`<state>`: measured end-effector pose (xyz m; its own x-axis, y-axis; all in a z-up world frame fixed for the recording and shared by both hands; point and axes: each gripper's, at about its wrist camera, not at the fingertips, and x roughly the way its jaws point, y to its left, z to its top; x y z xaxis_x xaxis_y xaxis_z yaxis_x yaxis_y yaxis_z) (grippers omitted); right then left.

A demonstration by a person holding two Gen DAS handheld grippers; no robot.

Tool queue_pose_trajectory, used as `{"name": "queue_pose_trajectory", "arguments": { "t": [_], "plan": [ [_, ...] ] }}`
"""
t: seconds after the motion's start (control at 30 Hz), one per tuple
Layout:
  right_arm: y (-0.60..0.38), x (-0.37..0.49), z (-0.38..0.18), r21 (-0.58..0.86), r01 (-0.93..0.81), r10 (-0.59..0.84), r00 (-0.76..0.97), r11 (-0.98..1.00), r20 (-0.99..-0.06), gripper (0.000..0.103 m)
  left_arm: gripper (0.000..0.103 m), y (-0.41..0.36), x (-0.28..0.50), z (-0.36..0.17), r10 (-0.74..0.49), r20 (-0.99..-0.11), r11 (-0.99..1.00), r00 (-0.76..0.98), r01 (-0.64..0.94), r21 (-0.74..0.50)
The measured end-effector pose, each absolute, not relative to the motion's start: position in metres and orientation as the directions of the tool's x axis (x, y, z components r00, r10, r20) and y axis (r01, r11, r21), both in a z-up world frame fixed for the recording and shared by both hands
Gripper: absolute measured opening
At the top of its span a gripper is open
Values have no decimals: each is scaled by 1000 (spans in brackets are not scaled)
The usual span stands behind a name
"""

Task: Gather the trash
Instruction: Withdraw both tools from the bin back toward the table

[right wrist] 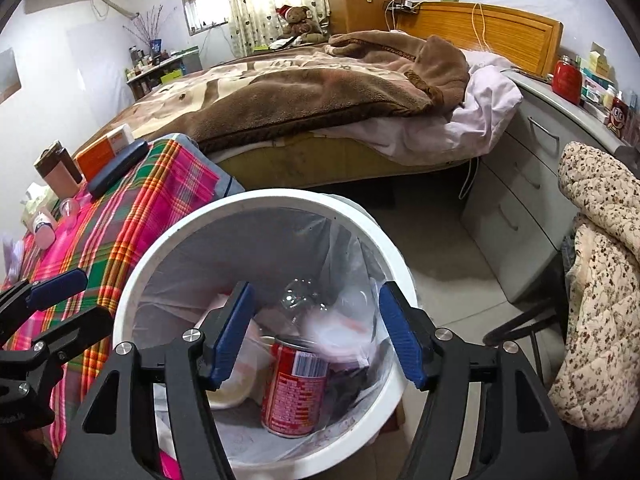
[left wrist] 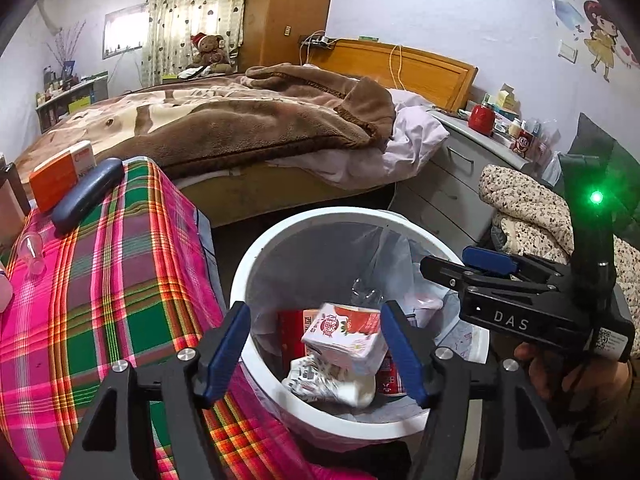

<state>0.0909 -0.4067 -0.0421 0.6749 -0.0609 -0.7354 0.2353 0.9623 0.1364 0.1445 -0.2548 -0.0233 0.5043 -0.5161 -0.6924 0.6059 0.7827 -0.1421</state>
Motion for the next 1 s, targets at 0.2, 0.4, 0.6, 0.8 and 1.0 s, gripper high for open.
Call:
{"name": "queue_pose_trajectory", "arguments": {
  "t": [0.2, 0.4, 0.6, 0.8, 1.0],
  "plan": [
    [-404, 88, -37, 143, 245, -68, 687, 959, -723, 67, 68, -245, 142, -18, -510, -683, 794, 523, 591, -140],
    [-396, 87, -31, 145, 233, -64, 703, 962, -708, 67, 68, -229, 138, -11, -502, -674, 807, 542, 573, -140],
    [-386, 86, -25, 150, 221, -56, 717, 964, -695, 67, 68, -215, 135, -5, -493, -663, 819, 563, 557, -137],
    [-371, 84, -16, 172, 194, -32, 748, 966, -663, 67, 68, -192, 131, 3, -465, -650, 843, 602, 525, -116],
    [-350, 89, -8, 178, 153, -5, 772, 972, -635, 67, 68, -160, 130, 11, -434, -631, 870, 644, 481, -107]
  ]
}}
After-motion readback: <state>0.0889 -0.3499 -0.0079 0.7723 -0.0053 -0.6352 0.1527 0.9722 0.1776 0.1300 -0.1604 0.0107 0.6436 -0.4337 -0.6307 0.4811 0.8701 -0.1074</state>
